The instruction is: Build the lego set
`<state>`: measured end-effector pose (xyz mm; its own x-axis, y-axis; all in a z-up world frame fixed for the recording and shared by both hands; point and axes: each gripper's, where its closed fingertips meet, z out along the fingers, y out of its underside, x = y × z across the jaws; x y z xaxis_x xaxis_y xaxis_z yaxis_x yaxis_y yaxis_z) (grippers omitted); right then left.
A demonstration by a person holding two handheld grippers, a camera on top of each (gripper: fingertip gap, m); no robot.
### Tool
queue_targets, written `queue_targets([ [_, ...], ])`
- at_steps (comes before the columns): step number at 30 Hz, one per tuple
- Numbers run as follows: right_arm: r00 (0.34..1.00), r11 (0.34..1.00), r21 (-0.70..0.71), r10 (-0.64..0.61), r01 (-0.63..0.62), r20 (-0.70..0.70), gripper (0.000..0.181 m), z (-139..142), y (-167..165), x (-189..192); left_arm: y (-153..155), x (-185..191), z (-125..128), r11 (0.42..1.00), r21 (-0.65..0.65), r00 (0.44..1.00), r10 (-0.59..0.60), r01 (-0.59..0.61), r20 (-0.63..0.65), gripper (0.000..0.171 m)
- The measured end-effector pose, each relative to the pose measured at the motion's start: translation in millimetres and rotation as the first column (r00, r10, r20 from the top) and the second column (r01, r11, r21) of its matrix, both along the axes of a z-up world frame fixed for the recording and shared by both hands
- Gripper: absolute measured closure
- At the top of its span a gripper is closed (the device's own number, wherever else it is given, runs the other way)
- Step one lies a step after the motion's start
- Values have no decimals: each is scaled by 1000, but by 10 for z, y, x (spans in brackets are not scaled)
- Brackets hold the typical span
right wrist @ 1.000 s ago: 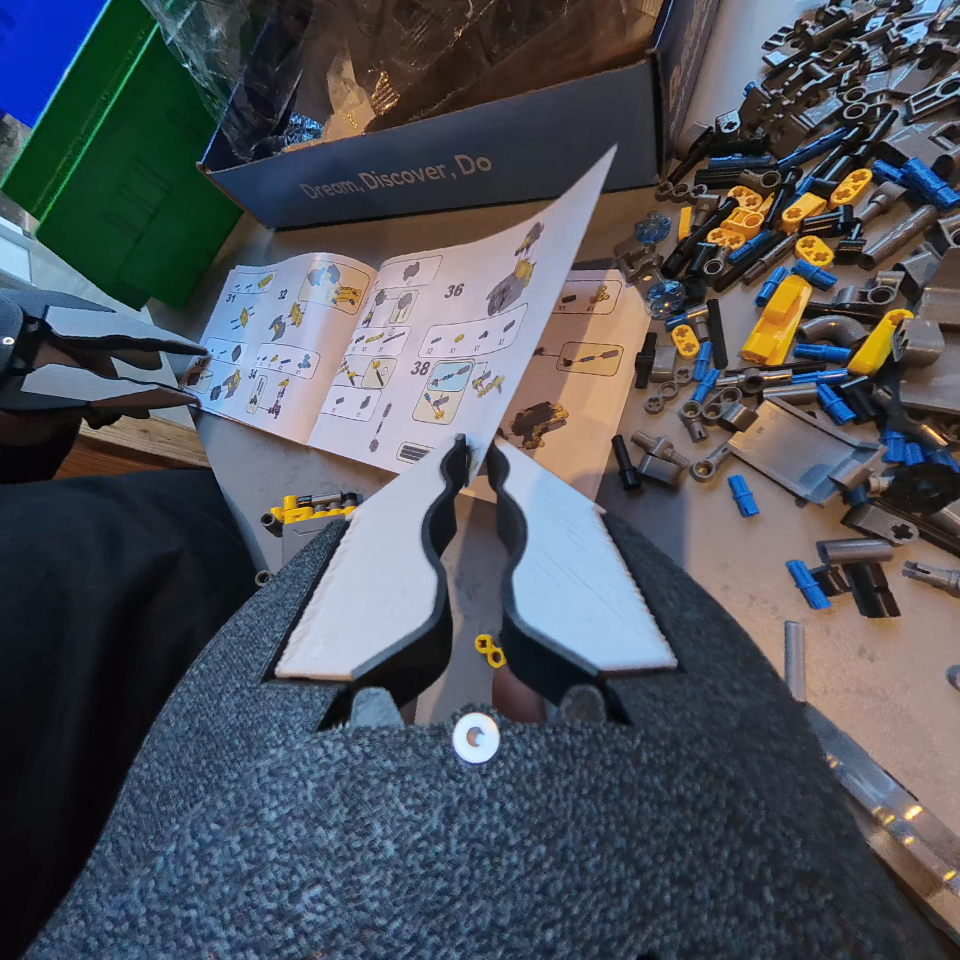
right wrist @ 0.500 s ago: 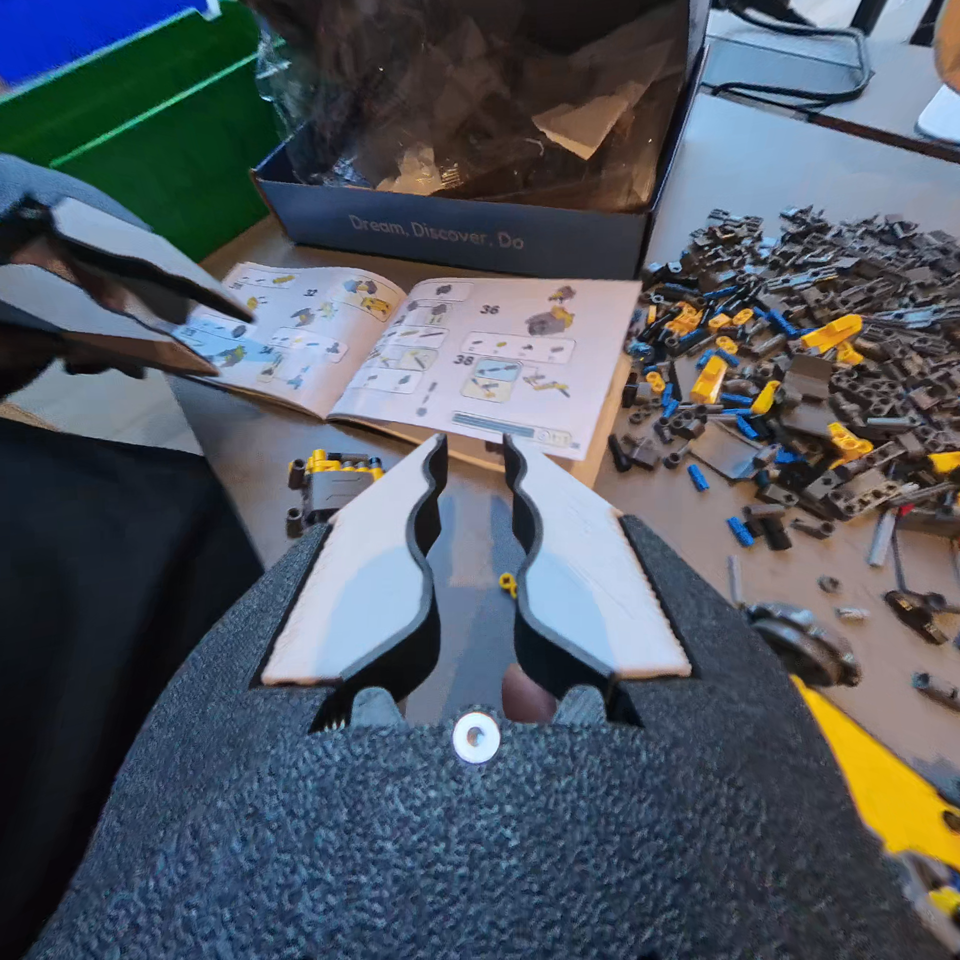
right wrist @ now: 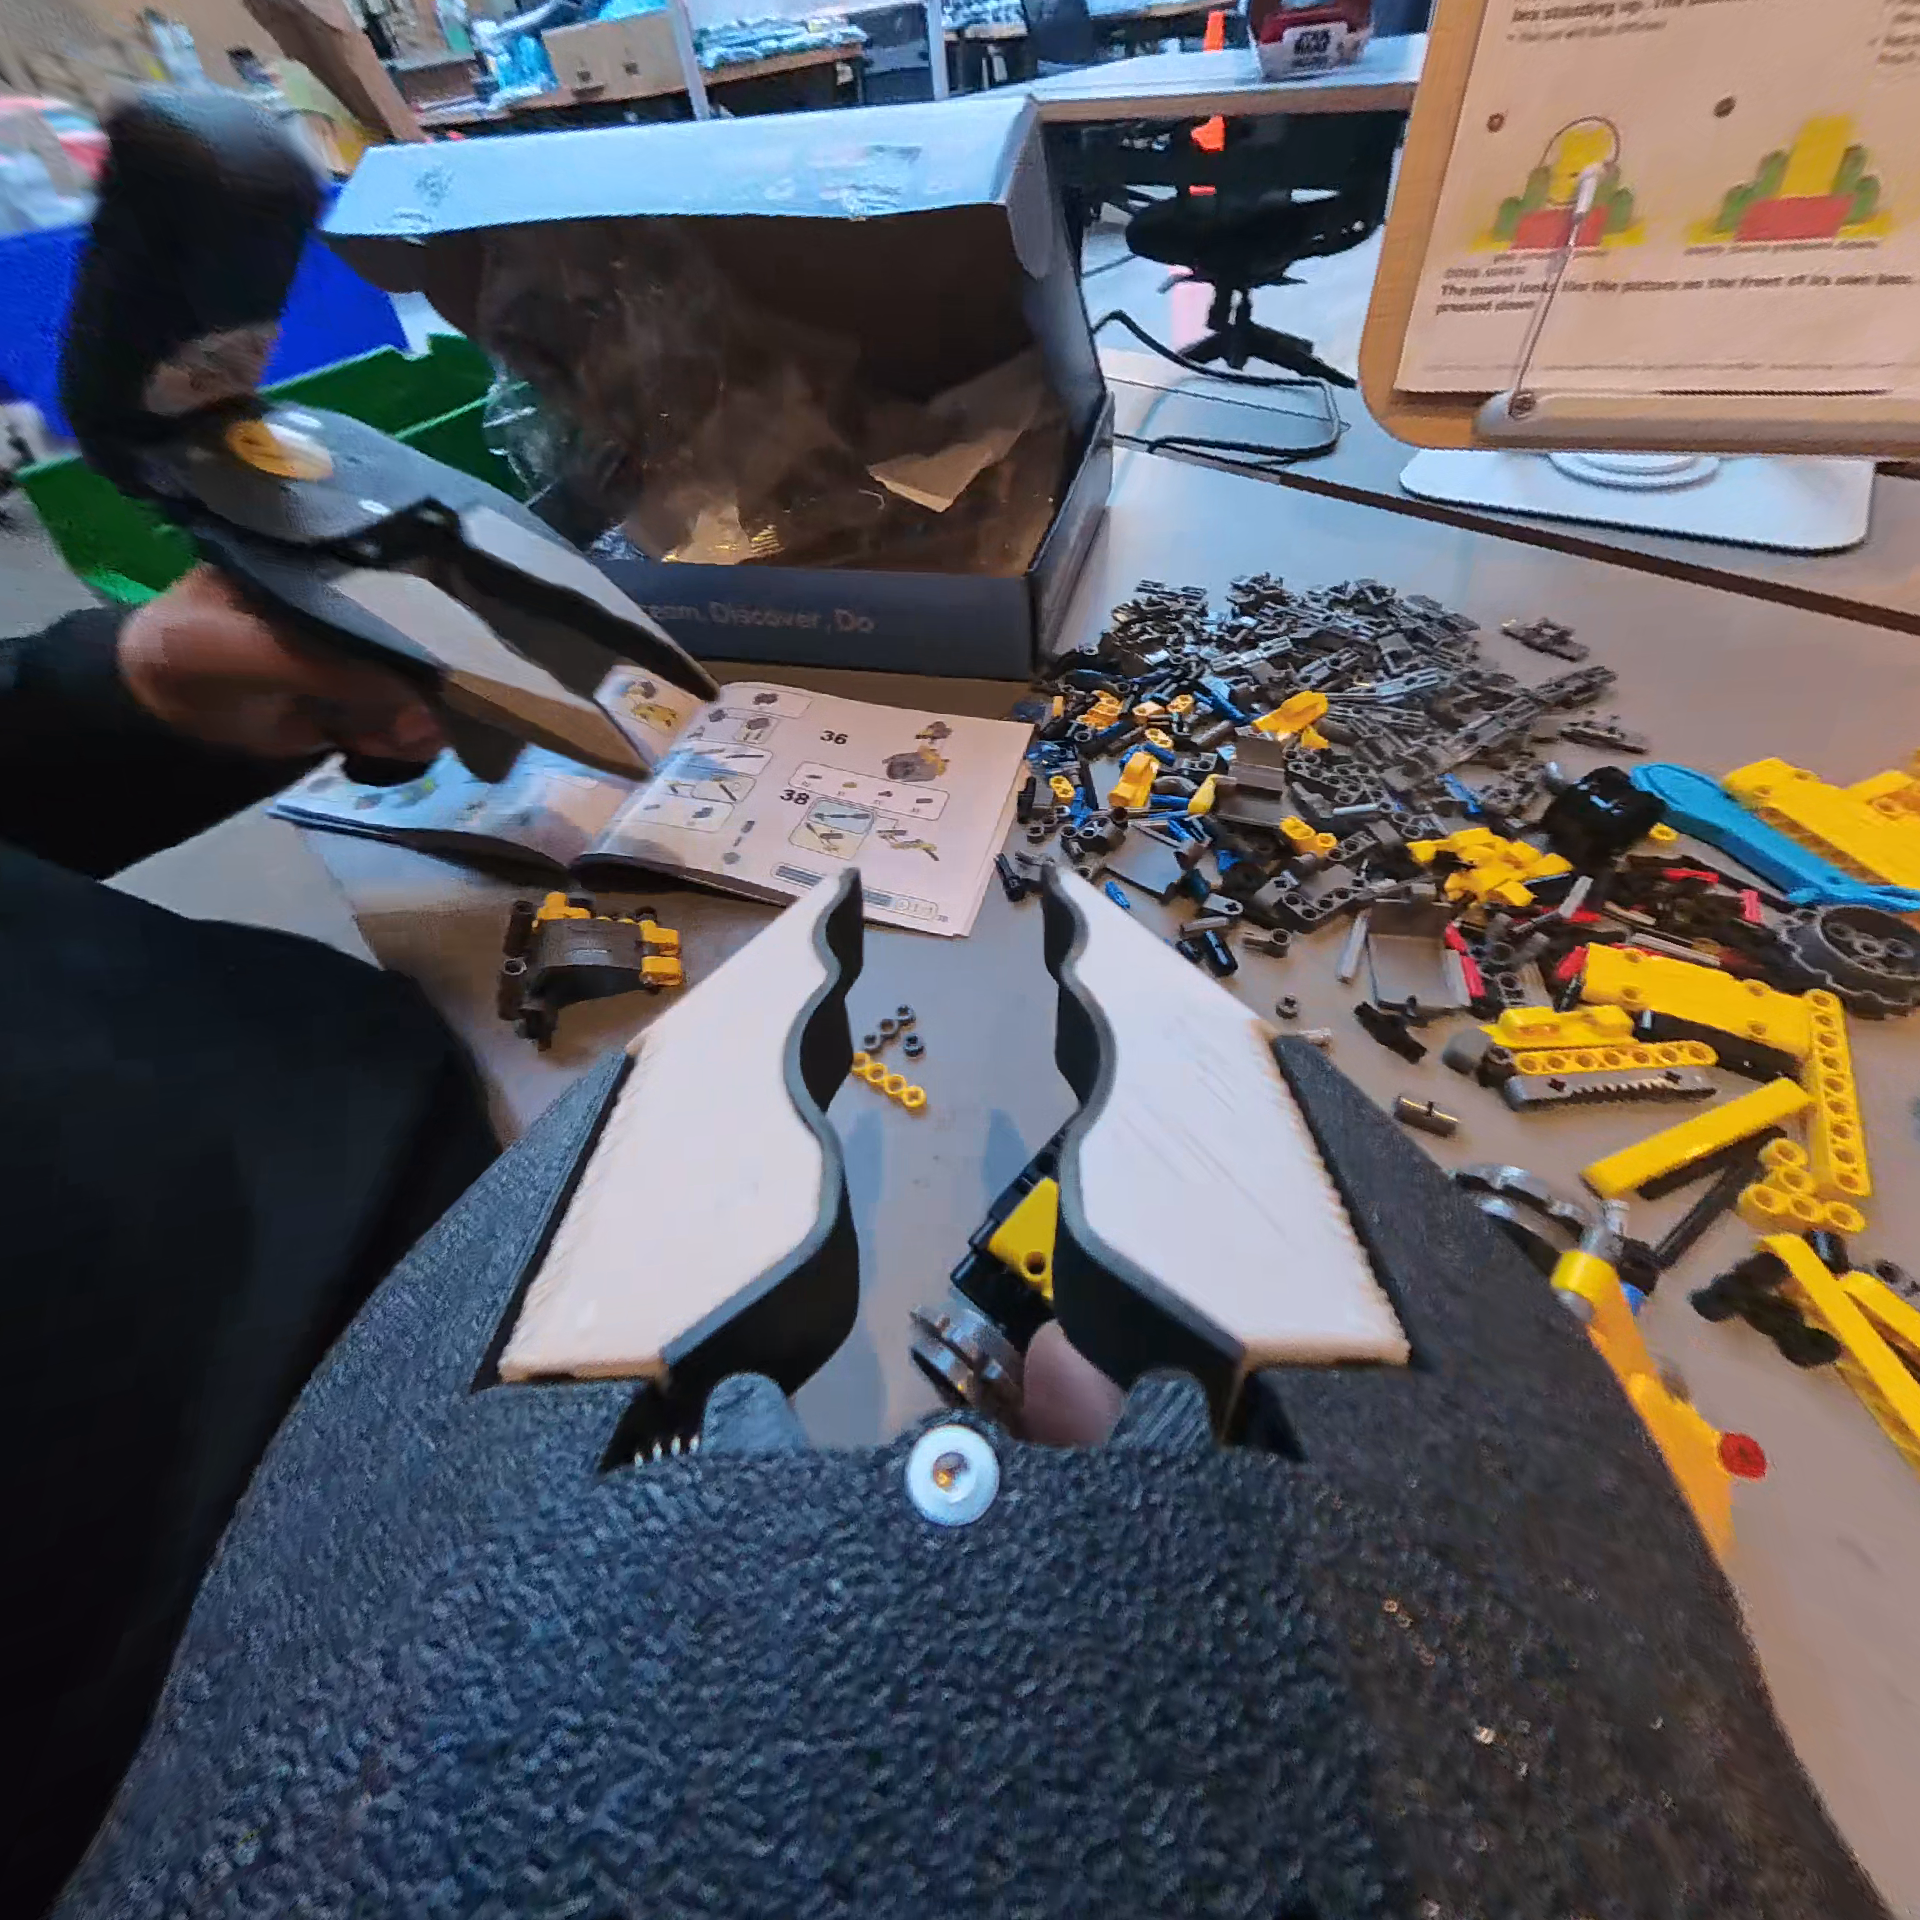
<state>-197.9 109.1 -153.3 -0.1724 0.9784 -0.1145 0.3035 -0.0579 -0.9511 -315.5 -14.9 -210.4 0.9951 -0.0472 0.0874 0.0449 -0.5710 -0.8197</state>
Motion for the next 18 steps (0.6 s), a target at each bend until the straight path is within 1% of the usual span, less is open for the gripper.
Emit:
queue_targets([
  [2, 999, 999, 7, 37, -37, -13, 144, -13, -85, 10, 19, -3, -148, 998, -57, 1000, -13, 13, -2, 122],
  [4, 998, 997, 15, 70, -69, -10, 142, -78, -186, 7, -13, -40, -241, 995, -99, 1000, -6, 4, -12, 122],
  [6, 993, 993, -13, 114, -114, 1, 141, -154, -328, -9, -93, -55, -269, 993, -121, 1000, 2, -2, 7, 123],
  [9, 980, 979, -52, 196, -195, 24, 140, -284, -576, -40, -294, -21, -289, 988, -156, 999, 3, 4, 44, 123],
  [12, 955, 958, -71, 283, -277, 91, 140, -478, -806, -106, -460, 111, -313, 986, -167, 994, -8, 26, 108, 120],
  [15, 918, 931, -68, 365, -359, 157, 138, -627, -1036, -174, -527, 285, -325, 985, -157, 986, -39, 64, 160, 118],
  [18, 890, 917, -17, 390, -398, 235, 138, -820, -1148, -237, -538, 437, -348, 984, -147, 979, -69, 98, 194, 118],
])
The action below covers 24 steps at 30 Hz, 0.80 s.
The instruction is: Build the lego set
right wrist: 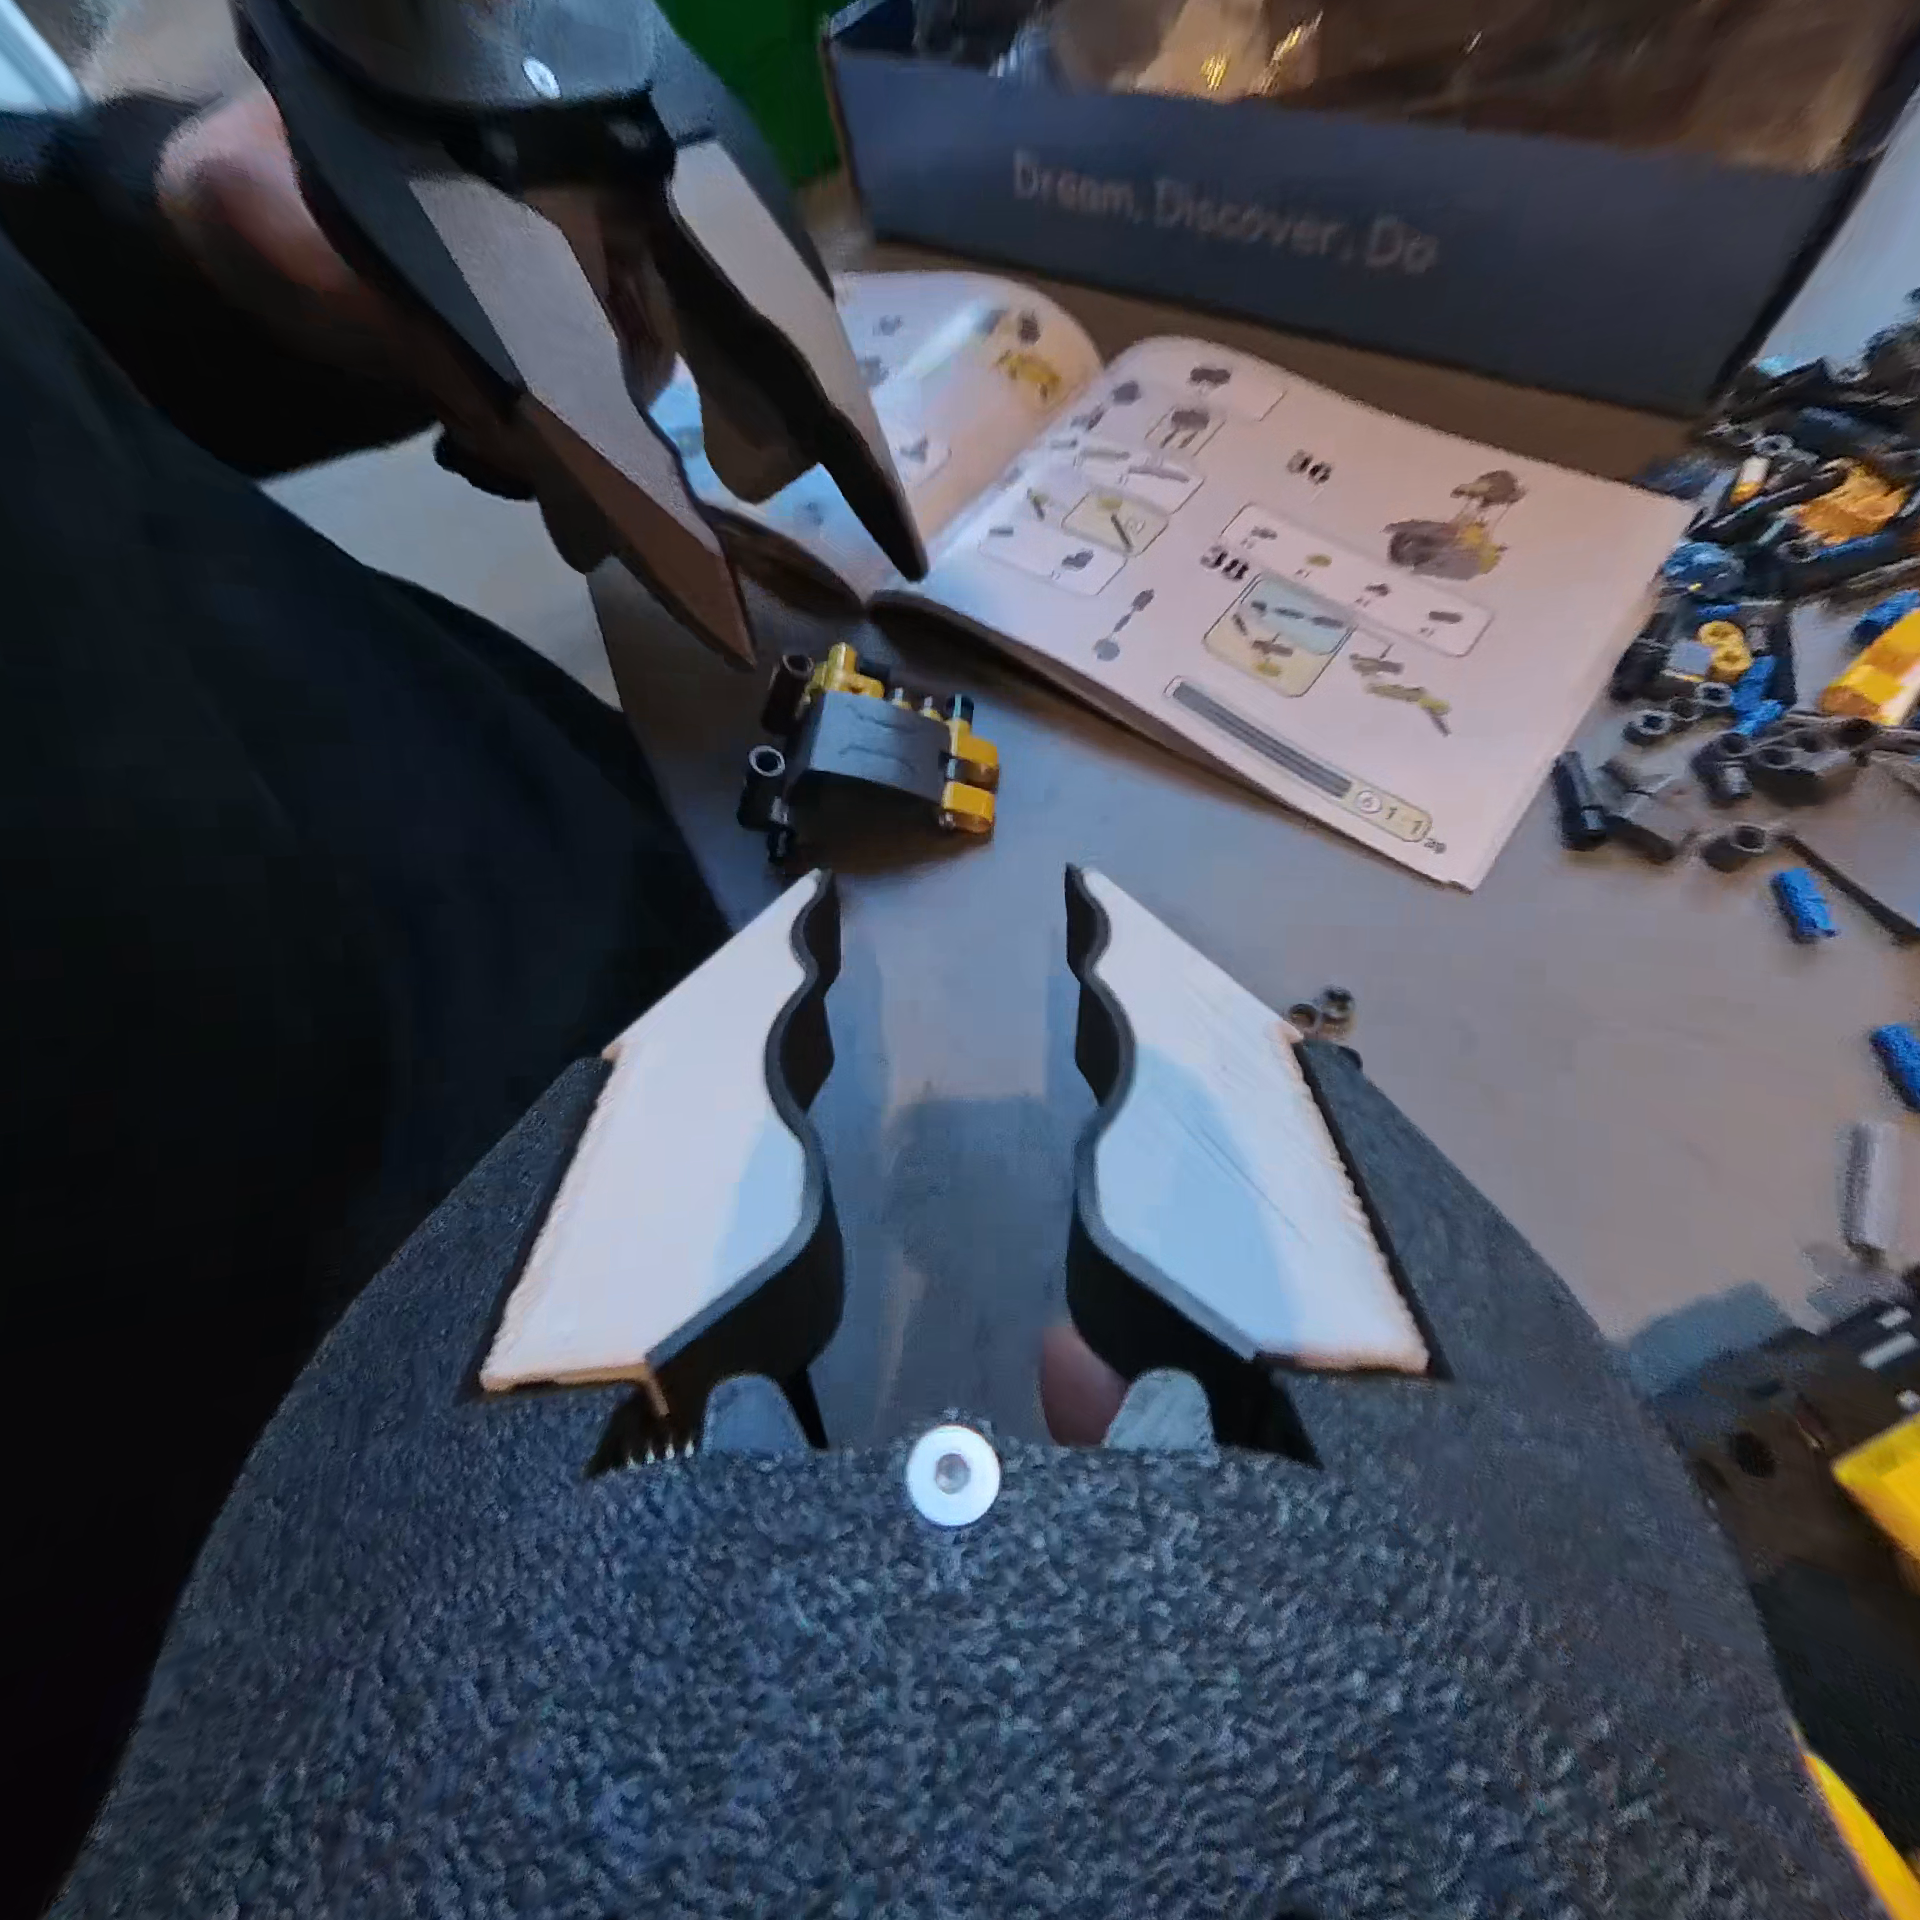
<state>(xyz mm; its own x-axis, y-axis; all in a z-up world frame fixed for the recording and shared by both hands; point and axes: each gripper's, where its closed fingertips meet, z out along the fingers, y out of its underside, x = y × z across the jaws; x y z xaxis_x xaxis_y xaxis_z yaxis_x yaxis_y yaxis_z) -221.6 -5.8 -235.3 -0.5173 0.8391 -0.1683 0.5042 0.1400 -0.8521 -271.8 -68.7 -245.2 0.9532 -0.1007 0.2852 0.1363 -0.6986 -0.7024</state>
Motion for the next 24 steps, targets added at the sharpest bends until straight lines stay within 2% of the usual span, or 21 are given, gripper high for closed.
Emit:
queue_targets([
  [6, 996, 996, 69, 55, -60, 66, 133, -160, -115, -128, 48, 131, -129, 999, -12, 999, -35, 35, 29, 119],
  [12, 981, 982, 128, 120, -140, 153, 132, -337, -200, -142, 54, 188, -231, 994, -31, 994, -108, 109, 22, 145],
  [16, 977, 980, 135, 123, -148, 174, 133, -376, -212, -164, 53, 188, -229, 989, -16, 989, -144, 144, 35, 147],
  [20, 980, 982, 127, 117, -137, 159, 133, -348, -208, -178, 8, 234, -216, 973, 20, 973, -230, 231, -36, 147],
  [24, 981, 984, 78, 150, -160, 121, 133, -256, -261, -168, -23, 276, -176, 932, 60, 921, -340, 357, -190, 148],
])
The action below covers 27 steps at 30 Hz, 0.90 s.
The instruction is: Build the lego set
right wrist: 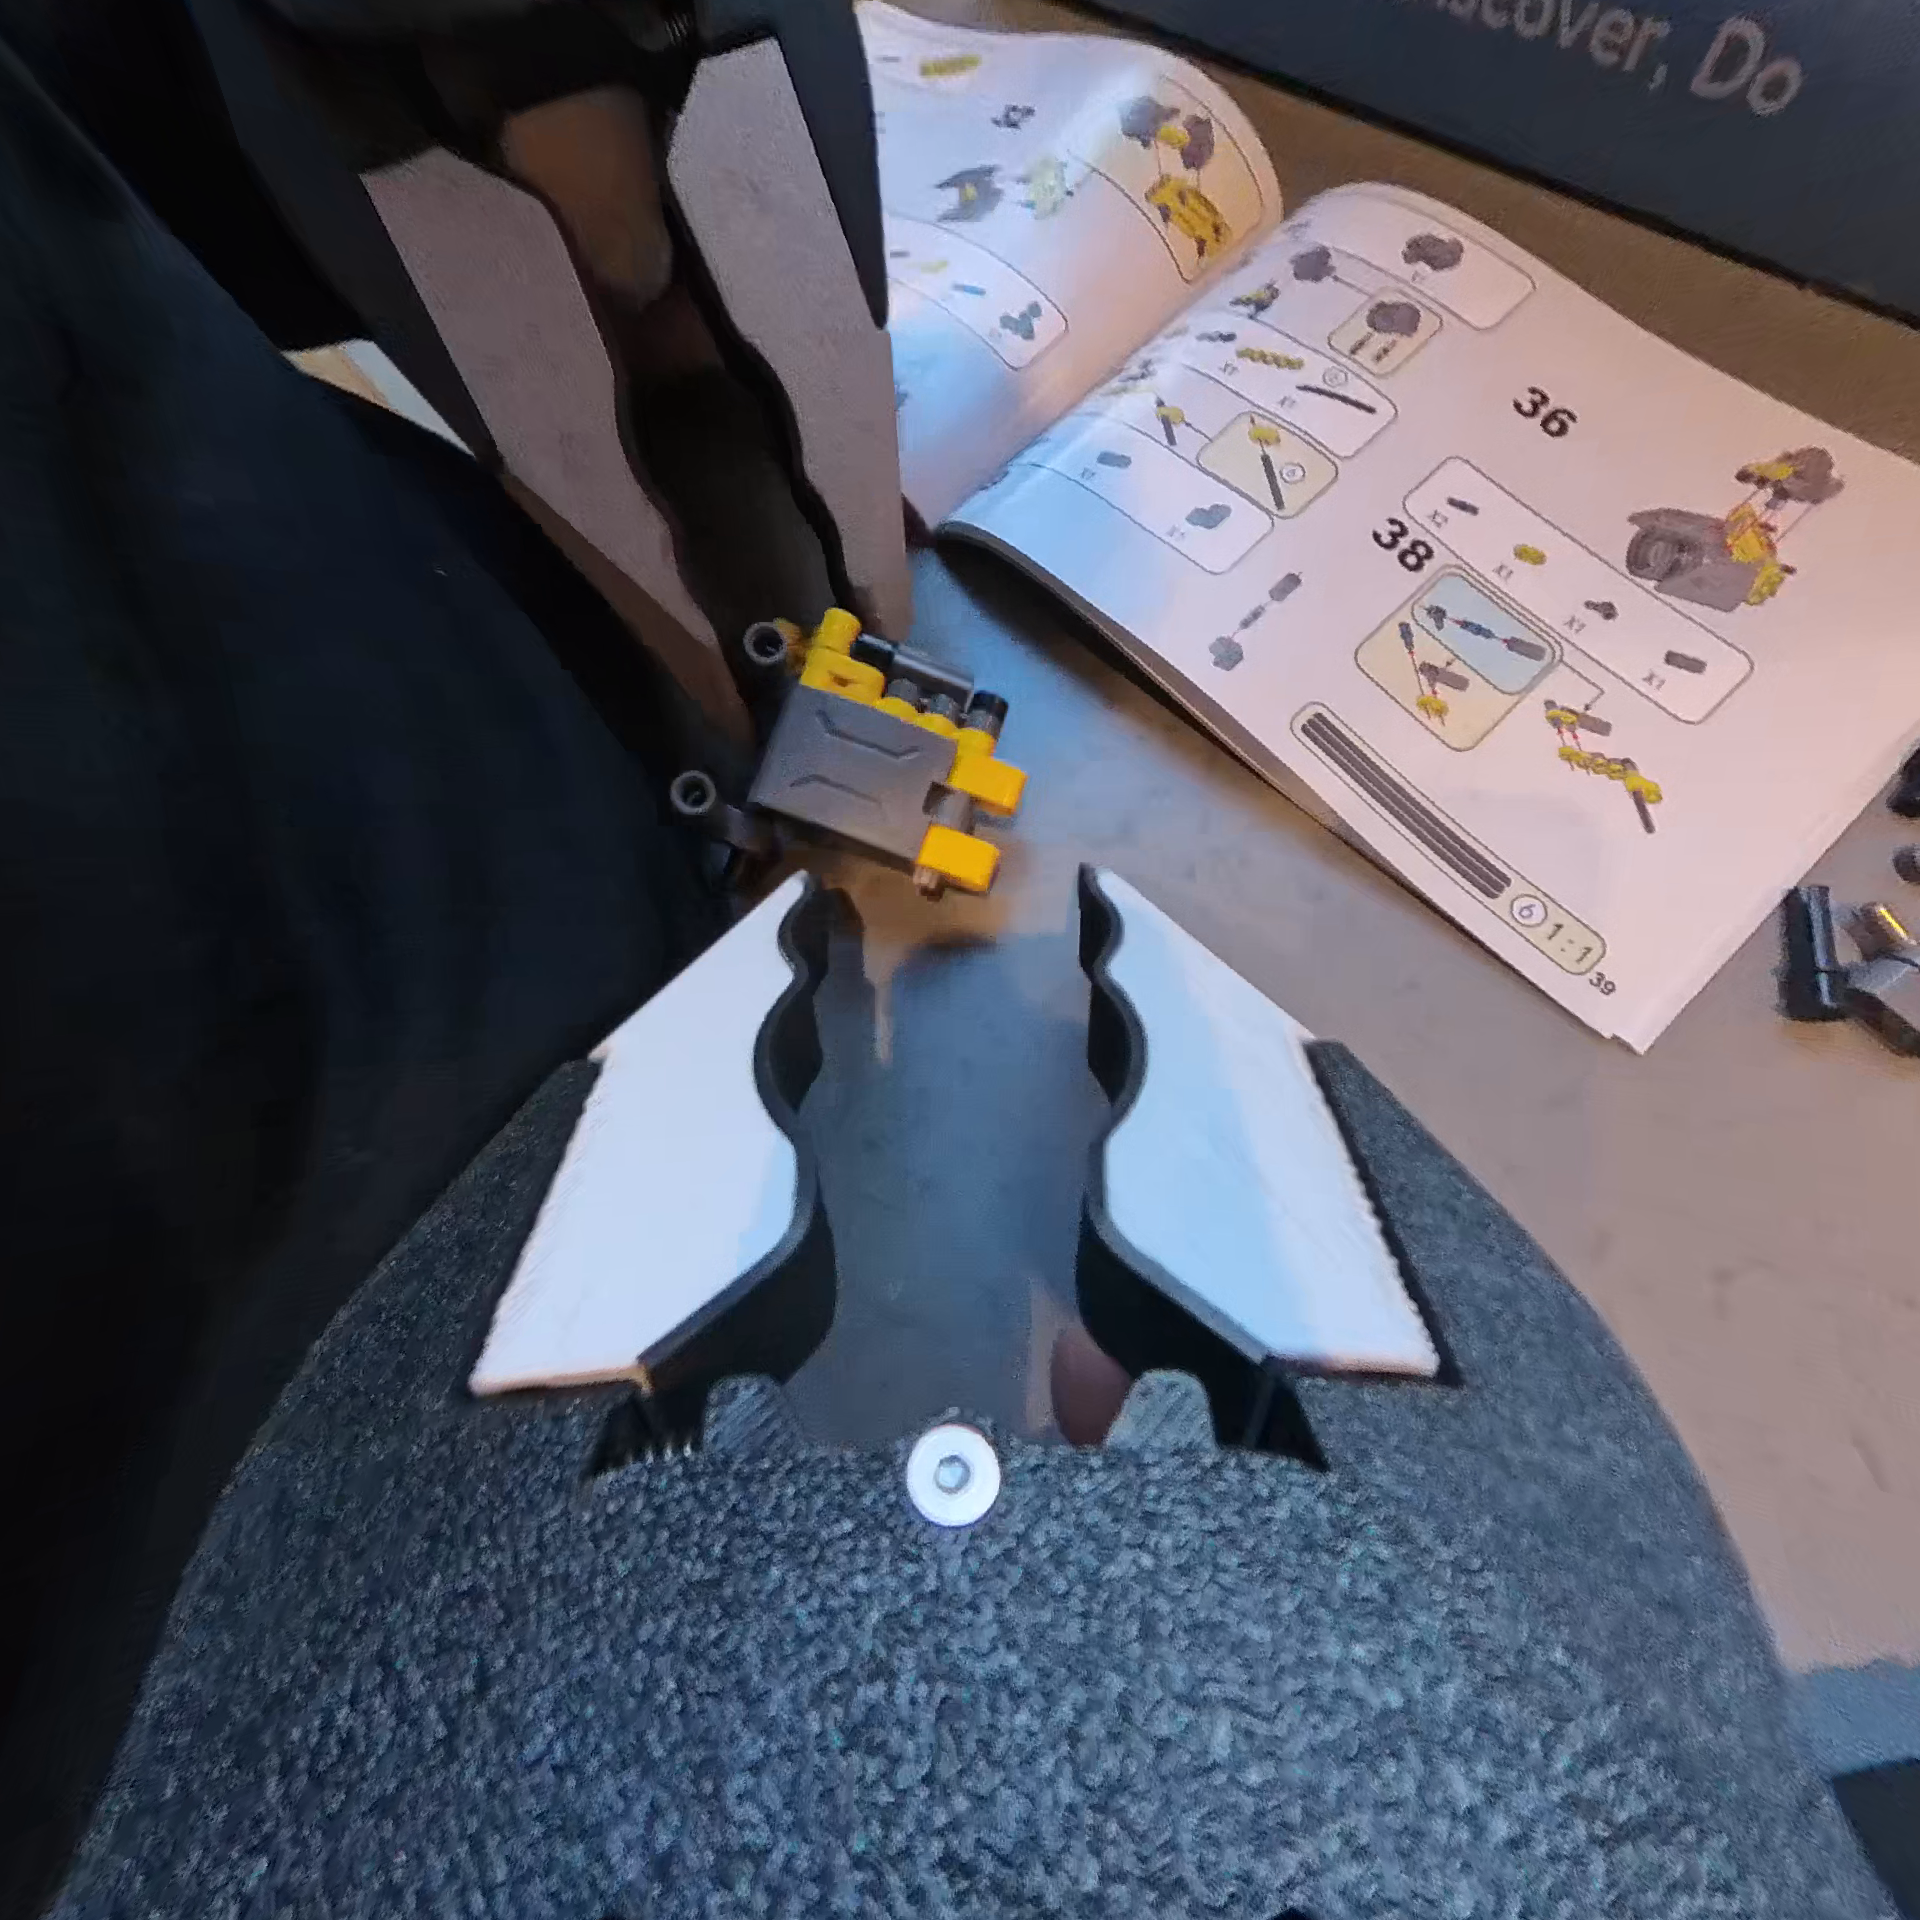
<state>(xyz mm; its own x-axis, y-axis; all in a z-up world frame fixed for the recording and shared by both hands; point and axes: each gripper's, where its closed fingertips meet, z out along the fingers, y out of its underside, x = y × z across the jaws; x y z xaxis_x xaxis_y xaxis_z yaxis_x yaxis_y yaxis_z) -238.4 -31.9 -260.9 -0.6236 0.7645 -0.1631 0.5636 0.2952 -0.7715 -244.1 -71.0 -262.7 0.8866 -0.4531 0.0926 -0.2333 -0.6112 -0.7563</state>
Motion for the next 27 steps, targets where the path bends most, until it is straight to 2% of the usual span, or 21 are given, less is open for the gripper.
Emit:
queue_targets([
  [4, 1000, 1000, -18, 21, -21, -3, 133, 25, -31, 23, -3, 37, 26, 995, 65, 993, -73, 80, -93, 148],
  [11, 998, 998, -41, 56, -57, -31, 136, 80, -78, 63, 22, 44, 113, 978, 173, 981, -85, 116, -175, 148],
  [19, 997, 988, -145, 45, -53, -57, 141, 221, -86, 70, 43, 59, 224, 957, 265, 978, -69, 121, -198, 148],
  [27, 998, 976, -213, 26, -40, -64, 143, 305, -124, 49, 87, 8, 299, 948, 309, 985, -18, 71, -173, 148],
])
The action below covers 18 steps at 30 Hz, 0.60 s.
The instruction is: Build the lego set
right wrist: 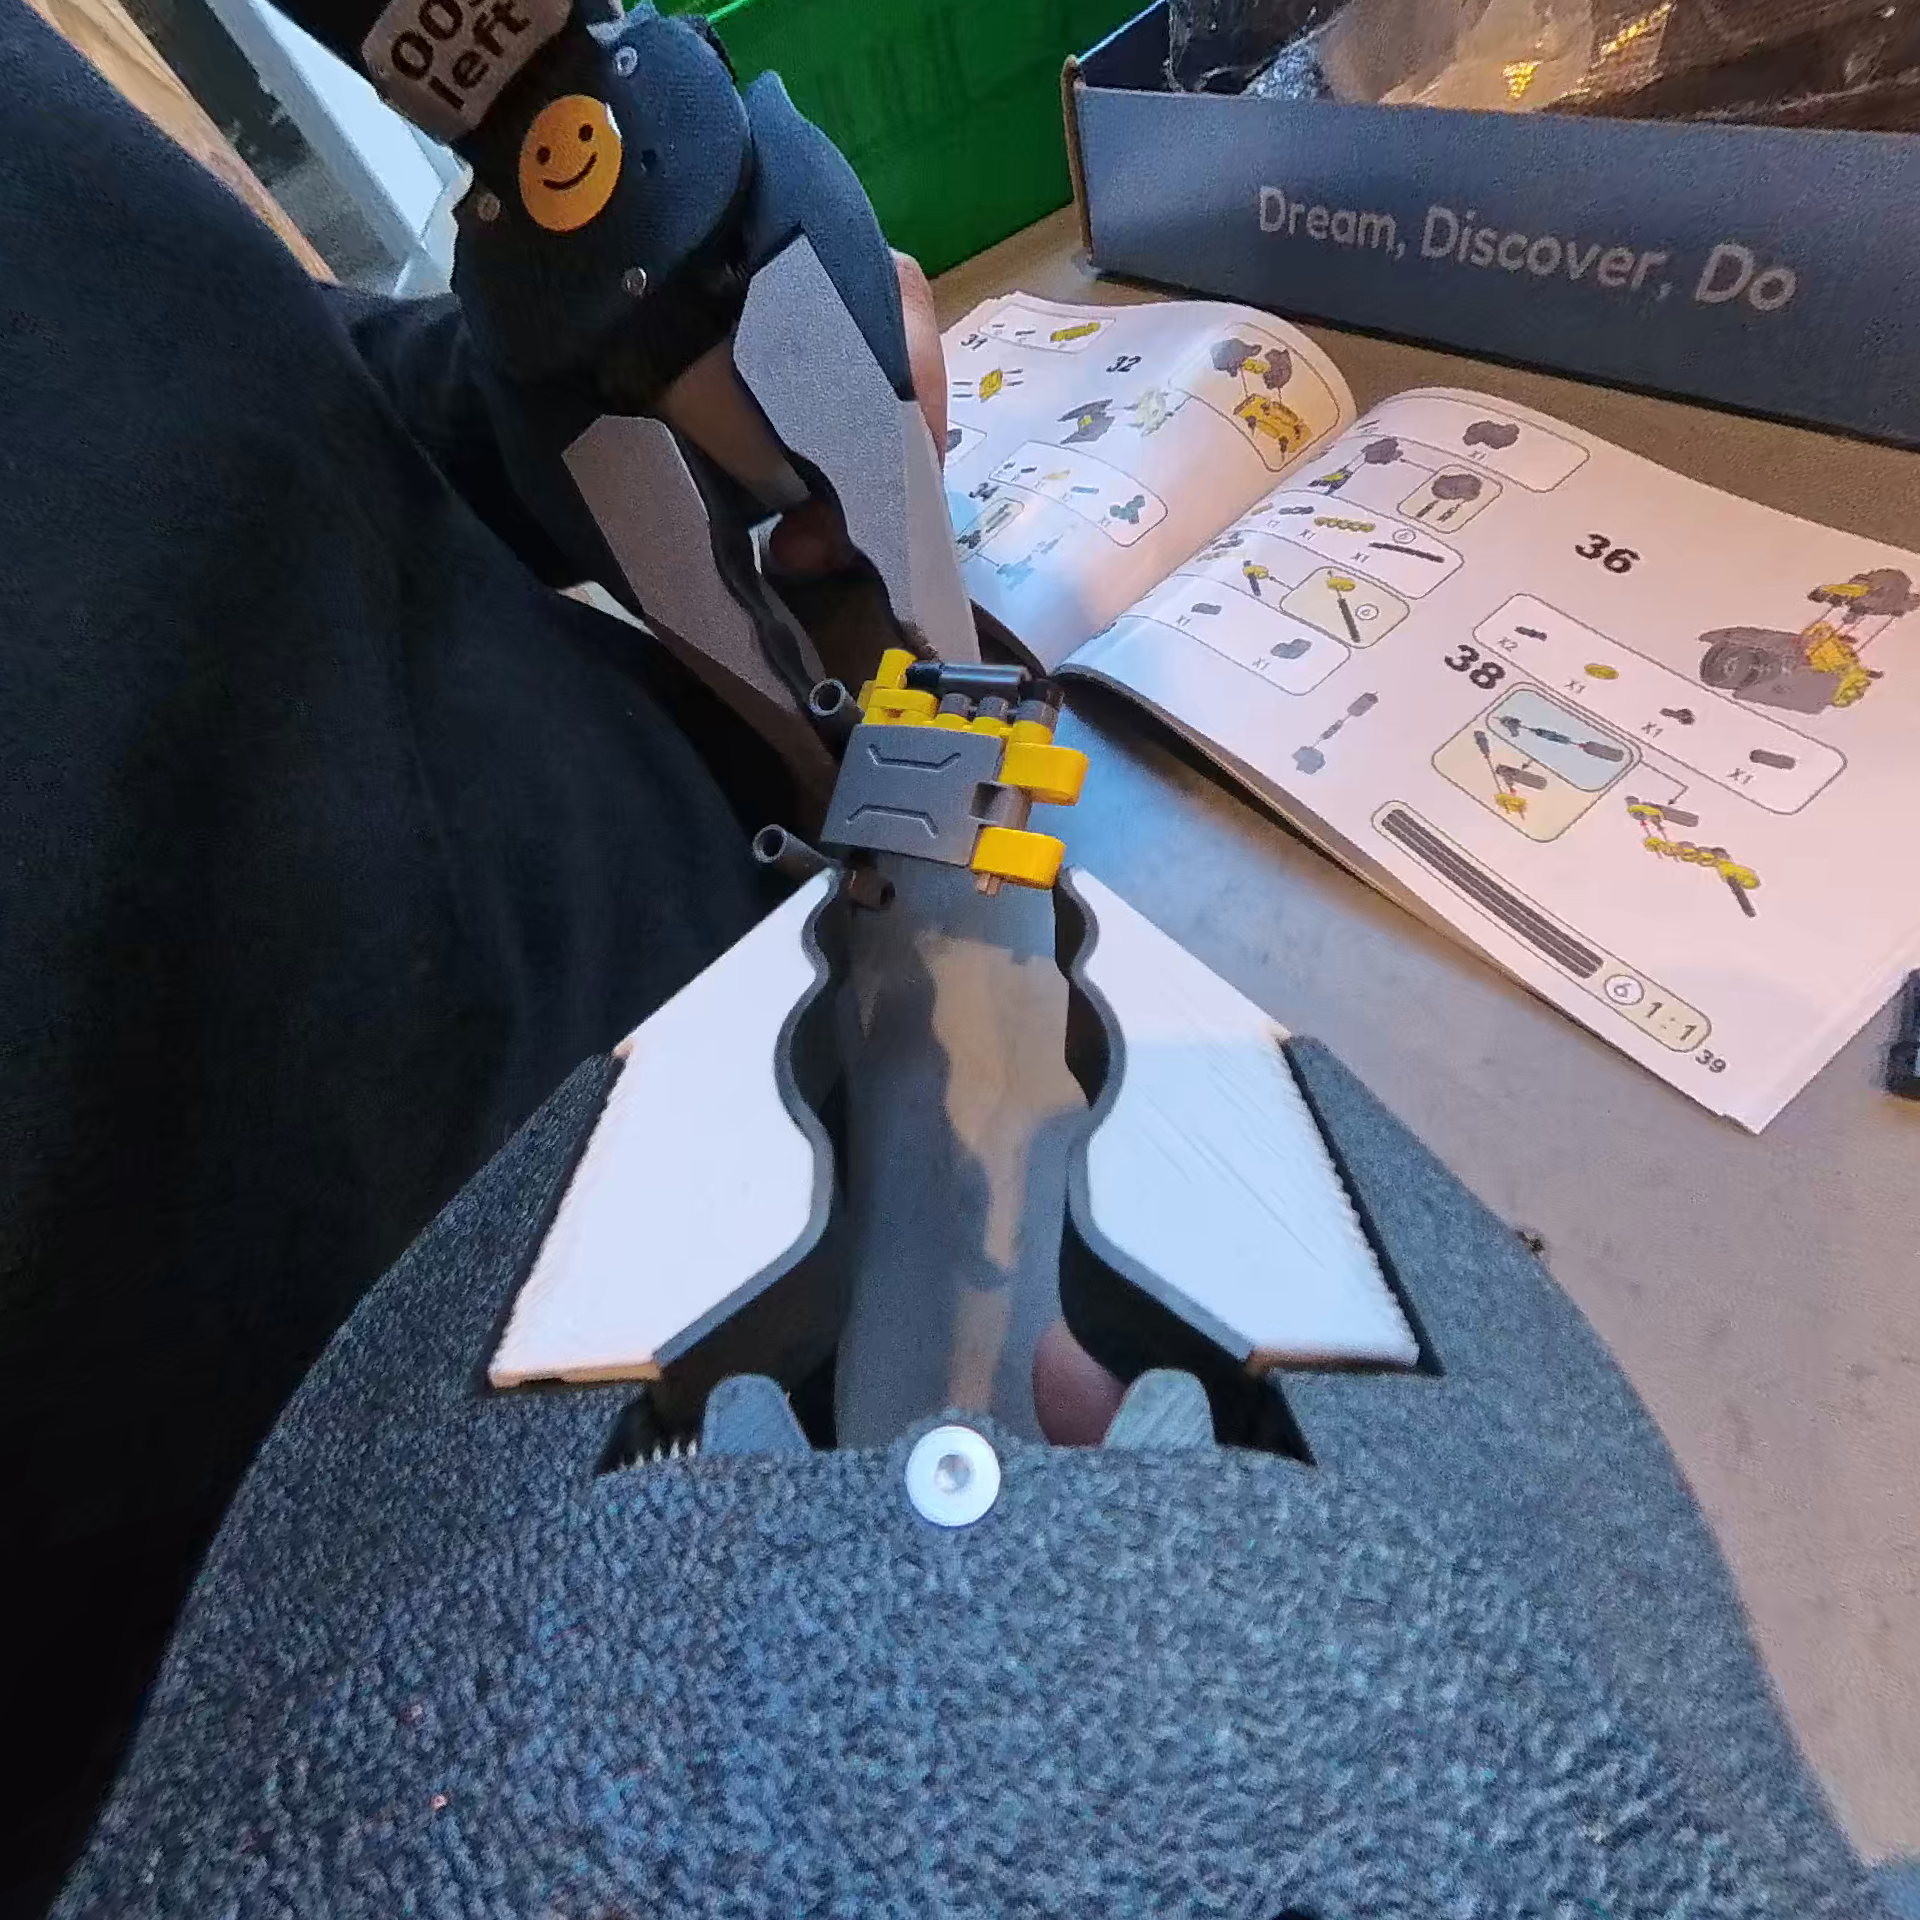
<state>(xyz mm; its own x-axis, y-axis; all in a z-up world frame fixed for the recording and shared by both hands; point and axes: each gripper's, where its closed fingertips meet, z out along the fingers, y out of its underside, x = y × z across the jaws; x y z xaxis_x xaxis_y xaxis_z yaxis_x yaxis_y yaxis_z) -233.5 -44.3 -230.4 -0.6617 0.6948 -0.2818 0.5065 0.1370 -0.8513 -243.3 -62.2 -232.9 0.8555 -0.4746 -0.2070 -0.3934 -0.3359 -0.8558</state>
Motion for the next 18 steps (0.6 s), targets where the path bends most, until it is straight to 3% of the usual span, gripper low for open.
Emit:
queue_targets([
  [5, 999, 998, -23, -53, 53, -2, 143, 28, 44, -61, 25, -42, 19, 998, 34, 998, 50, -48, -35, 148],
  [11, 976, 979, 3, -205, 206, -69, 142, 70, 206, -193, 89, -246, 80, 966, 141, 962, 236, -217, -133, 148],
  [18, 877, 939, 15, -316, 345, -363, 143, 374, 353, -275, 159, -492, 173, 879, 317, 848, 447, -357, -285, 148],
])
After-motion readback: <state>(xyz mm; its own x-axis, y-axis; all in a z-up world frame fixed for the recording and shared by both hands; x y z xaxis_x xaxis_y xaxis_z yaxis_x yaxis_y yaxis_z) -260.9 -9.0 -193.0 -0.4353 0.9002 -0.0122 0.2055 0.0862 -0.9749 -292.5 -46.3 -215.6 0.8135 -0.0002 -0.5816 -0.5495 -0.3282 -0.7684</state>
